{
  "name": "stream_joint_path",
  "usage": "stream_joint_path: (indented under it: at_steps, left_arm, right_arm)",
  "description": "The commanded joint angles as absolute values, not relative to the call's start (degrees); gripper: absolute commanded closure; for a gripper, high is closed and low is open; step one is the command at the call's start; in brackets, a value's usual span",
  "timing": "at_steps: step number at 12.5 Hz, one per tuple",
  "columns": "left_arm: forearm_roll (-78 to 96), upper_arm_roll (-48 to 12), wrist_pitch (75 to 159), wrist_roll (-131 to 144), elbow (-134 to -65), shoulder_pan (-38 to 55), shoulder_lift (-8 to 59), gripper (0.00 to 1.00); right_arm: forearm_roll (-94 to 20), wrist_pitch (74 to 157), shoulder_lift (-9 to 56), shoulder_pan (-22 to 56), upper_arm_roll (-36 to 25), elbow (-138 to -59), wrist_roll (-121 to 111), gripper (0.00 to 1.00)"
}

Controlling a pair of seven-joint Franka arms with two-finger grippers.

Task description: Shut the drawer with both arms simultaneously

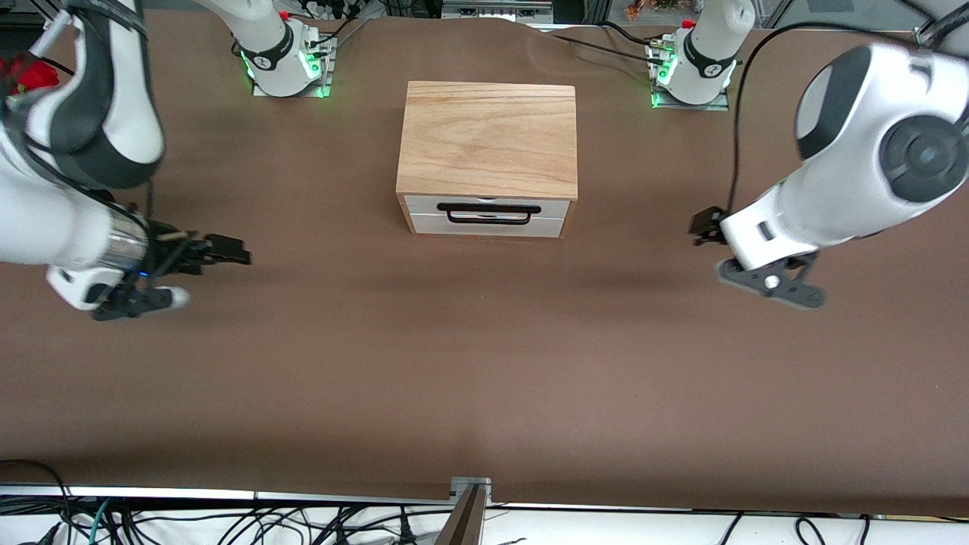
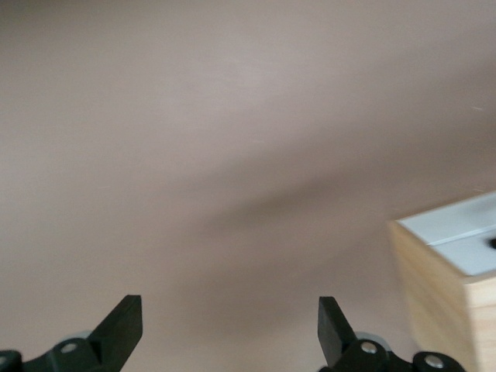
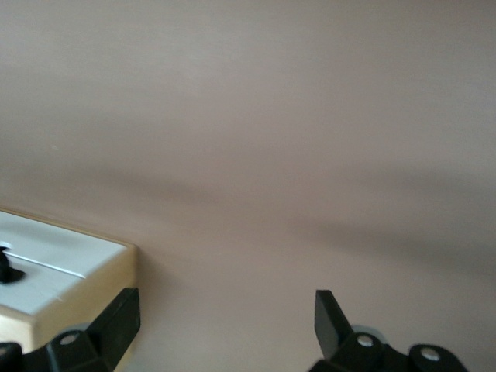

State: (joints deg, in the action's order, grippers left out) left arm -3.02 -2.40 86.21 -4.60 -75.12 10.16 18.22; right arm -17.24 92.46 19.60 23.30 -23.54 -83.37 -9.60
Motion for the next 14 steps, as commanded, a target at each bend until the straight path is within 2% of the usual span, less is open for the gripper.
stream_joint_path:
  at_steps: [1, 4, 5, 7, 8, 14]
  left_arm:
    - [-5.10, -1.41, 85.69, -4.31, -80.39, 7.14, 10.49, 0.00]
    - [7.06, -1.41, 97.94, -1.93, -102.50, 3.19, -6.01, 0.00]
    - [5.12, -1.58, 100.09, -2.89, -105.00, 2.90, -7.80, 0.00]
    - [-0.77, -2.46, 97.57, -2.64, -102.76, 2.99, -5.99, 0.00]
    - [-1.05, -2.46, 96.25, -2.55, -101.79, 2.99, -5.28, 0.00]
    - [-1.05, -2.46, 93.88, -2.37, -101.51, 2.72, -4.92, 0.00]
  right_arm:
    - [-11.80, 87.73, 13.90, 24.43, -22.86, -83.76, -3.45, 0.00]
    - [-6.42, 85.09, 9.24, 21.21, -18.30, -83.94, -3.16, 0.00]
    - [-4.94, 84.30, 8.10, 17.70, -14.37, -83.85, -3.51, 0.00]
    - [0.77, 84.11, 6.51, 10.05, -4.88, -83.94, -6.66, 0.00]
    - [0.96, 84.29, 6.33, 7.24, -3.09, -83.85, -7.03, 0.00]
    - [0.53, 83.06, 4.92, 6.24, -2.02, -84.64, -6.24, 0.00]
